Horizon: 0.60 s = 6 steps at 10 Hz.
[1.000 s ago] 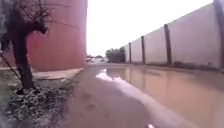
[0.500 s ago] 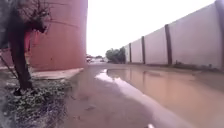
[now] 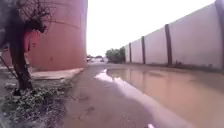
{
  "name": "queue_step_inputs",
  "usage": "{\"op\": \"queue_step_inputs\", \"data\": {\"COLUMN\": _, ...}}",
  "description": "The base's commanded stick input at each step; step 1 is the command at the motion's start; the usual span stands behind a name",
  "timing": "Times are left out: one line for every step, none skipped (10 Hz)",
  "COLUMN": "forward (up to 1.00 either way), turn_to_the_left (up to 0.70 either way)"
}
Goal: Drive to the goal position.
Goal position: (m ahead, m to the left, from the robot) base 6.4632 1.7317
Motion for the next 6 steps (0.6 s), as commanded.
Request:
{"op": "queue_step_inputs", "data": {"forward": 0.5, "turn_to_the_left": 0.5}}
{"op": "queue_step_inputs", "data": {"forward": 0.5, "turn_to_the_left": 0.5}}
{"op": "queue_step_inputs", "data": {"forward": 0.5, "turn_to_the_left": 0.5}}
{"op": "queue_step_inputs", "data": {"forward": 0.5, "turn_to_the_left": 0.5}}
{"op": "queue_step_inputs", "data": {"forward": 0.5, "turn_to_the_left": 0.5}}
{"op": "queue_step_inputs", "data": {"forward": 0.5, "turn_to_the_left": 0.5}}
